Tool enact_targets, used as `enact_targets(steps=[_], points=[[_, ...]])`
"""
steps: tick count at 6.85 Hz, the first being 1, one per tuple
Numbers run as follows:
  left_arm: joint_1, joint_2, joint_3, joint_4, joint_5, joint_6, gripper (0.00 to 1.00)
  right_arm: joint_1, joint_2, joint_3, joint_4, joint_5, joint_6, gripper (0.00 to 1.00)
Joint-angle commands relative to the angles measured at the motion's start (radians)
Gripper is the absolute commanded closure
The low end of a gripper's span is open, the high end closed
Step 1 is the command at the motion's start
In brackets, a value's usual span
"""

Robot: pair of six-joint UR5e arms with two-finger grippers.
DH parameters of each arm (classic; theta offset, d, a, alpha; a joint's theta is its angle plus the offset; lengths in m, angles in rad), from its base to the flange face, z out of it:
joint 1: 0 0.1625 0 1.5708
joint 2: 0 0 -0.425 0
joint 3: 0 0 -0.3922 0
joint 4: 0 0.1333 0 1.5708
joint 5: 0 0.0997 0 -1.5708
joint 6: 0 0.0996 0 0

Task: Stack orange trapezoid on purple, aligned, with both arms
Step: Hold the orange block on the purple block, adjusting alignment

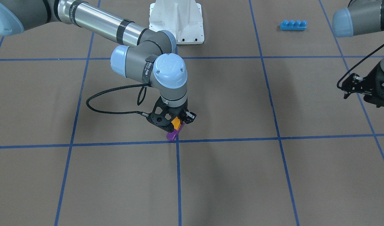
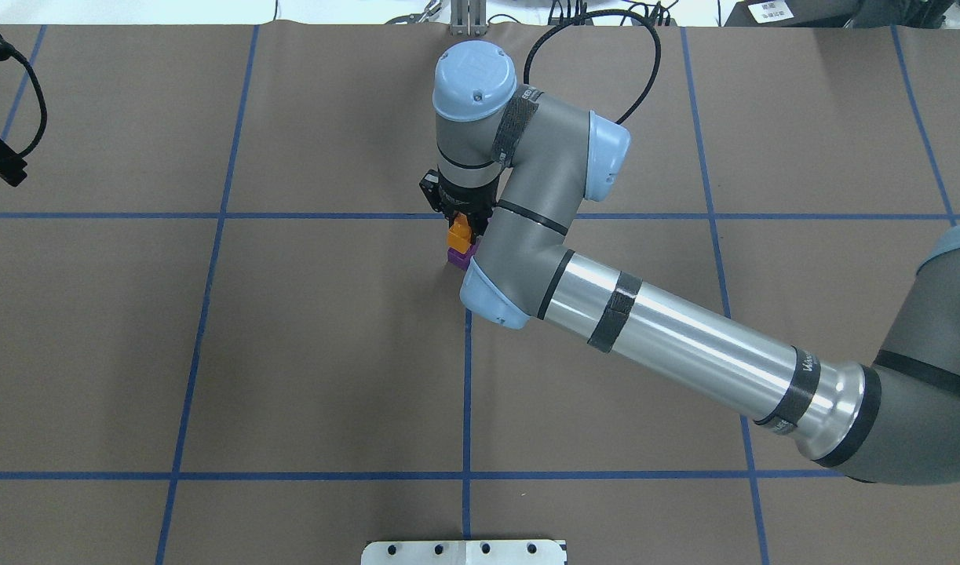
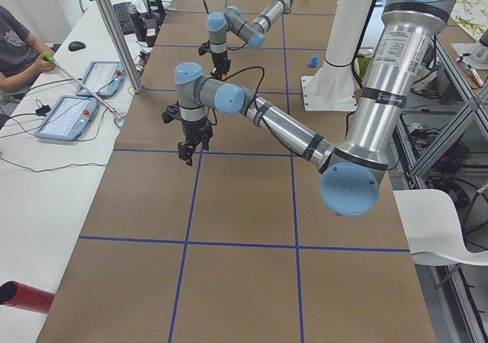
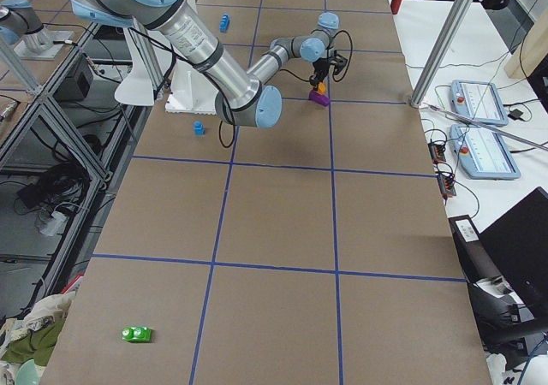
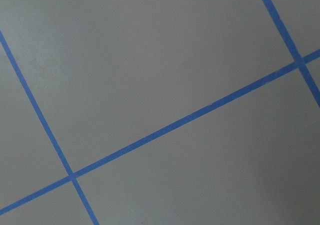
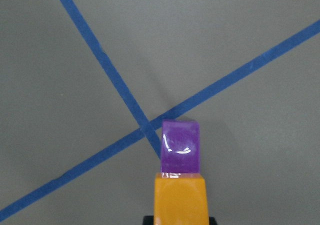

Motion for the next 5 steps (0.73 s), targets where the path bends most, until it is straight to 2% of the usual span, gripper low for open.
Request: enact_targets(steps=[1, 5], points=[[0.0, 0.001, 0.0, 0.0, 0.0, 0.0, 0.0, 0.0, 0.001, -0.003, 0.002, -0.002, 0.004, 1.0], [0.0, 0.003, 0.002, 0.0, 0.0, 0.0, 0.0, -0.002, 0.003, -0.015, 0.002, -0.008, 0.013, 1.0]])
